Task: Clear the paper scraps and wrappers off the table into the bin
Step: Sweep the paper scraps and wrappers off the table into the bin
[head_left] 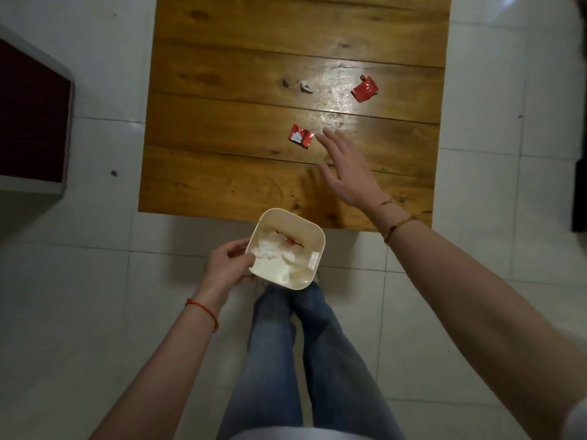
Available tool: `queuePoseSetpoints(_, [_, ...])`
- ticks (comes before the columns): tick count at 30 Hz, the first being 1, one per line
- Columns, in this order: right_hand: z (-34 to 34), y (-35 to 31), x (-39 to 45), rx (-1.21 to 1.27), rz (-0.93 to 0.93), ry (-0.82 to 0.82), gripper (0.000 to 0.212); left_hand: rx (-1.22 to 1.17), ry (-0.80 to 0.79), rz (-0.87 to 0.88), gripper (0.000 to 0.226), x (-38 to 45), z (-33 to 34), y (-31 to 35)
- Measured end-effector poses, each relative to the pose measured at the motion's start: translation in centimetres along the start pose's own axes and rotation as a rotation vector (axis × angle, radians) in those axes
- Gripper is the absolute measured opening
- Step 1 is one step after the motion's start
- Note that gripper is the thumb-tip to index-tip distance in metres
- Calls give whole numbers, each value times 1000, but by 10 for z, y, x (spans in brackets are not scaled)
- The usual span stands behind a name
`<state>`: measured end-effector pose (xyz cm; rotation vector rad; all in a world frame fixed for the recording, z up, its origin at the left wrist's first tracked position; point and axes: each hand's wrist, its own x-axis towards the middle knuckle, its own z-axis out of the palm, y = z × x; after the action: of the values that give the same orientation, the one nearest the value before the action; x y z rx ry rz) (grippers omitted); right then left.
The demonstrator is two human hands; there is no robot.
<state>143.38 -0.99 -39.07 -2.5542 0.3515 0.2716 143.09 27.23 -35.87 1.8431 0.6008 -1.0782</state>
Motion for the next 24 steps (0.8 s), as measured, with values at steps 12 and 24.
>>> queuePoseSetpoints(12, [64,32,64,-122,-126,-73,60,-15,-13,-116,44,75,26,-62])
queuePoseSetpoints(24, [85,28,54,-20,-211,-126,53,-200,66,-204,52,92,48,-76])
